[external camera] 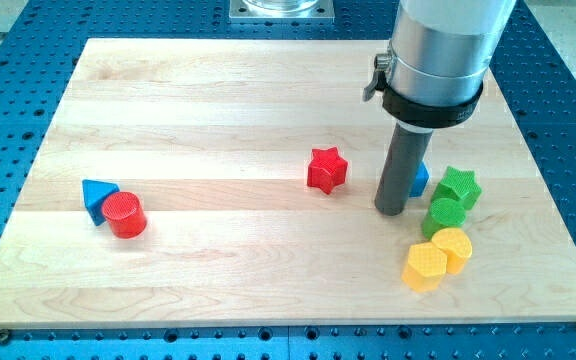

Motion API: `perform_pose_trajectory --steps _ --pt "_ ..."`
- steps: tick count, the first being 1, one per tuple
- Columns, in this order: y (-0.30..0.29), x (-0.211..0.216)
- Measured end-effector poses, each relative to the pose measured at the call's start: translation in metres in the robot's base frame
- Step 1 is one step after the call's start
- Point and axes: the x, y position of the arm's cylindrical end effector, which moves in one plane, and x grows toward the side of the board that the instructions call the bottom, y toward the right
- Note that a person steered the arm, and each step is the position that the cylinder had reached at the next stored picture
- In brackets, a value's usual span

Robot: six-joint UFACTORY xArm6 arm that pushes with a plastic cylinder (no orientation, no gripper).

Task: Push the red star into the blue cube

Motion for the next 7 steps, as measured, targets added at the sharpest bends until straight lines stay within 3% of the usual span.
perform_pose_trajectory --steps 2,3,4,5,7 --pt "0.001 -0.008" --pt "-0.033 0.028" --pt "-0.076 0.025" --pt "-0.105 -0.002" --pt "-0.109 -0.047"
